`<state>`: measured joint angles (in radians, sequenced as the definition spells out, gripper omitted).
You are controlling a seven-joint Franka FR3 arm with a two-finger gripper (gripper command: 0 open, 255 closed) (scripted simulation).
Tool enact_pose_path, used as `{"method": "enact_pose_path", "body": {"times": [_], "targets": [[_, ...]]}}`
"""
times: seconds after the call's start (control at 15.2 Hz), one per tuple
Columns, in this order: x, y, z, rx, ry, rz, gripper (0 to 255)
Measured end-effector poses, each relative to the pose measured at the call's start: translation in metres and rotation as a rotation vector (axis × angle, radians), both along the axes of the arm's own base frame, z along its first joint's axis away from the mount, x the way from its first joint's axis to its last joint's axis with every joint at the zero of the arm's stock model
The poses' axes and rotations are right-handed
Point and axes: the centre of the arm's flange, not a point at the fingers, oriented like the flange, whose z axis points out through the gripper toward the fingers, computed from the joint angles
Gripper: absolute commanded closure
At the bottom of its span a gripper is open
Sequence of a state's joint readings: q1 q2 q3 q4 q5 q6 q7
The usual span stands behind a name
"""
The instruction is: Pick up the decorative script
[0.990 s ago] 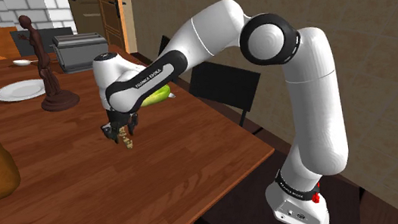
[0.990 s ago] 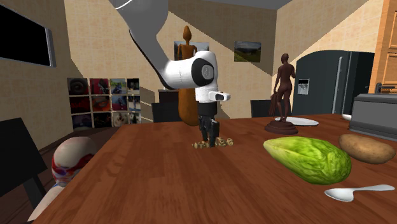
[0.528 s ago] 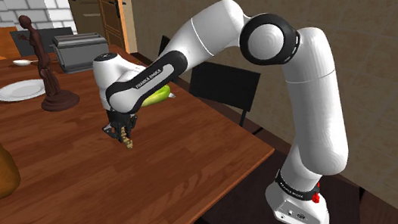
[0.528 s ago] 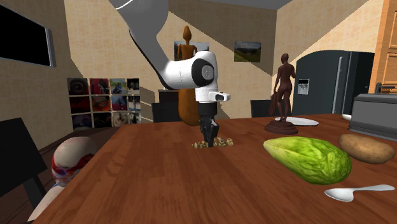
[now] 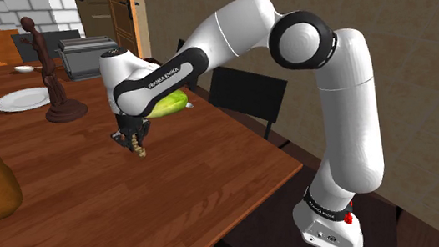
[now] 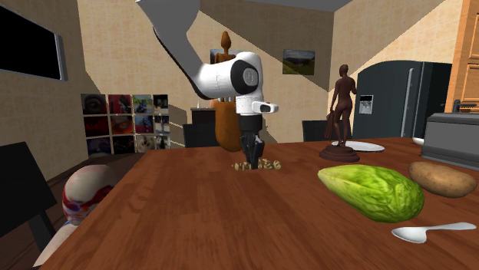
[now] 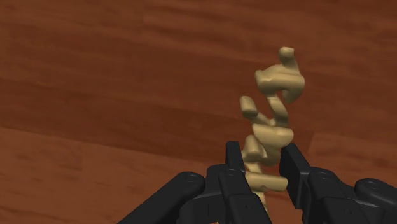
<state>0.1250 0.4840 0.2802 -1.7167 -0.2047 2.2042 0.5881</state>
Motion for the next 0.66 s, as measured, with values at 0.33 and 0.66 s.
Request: {"method": "enact_pose_path", "body": {"times": [0.33, 0.66], "targets": [[0.001, -0.001, 0.025, 0.0, 0.0, 0.0, 255], [0.0, -0.001, 0.05, 0.0, 0.0, 0.0, 255]]}}
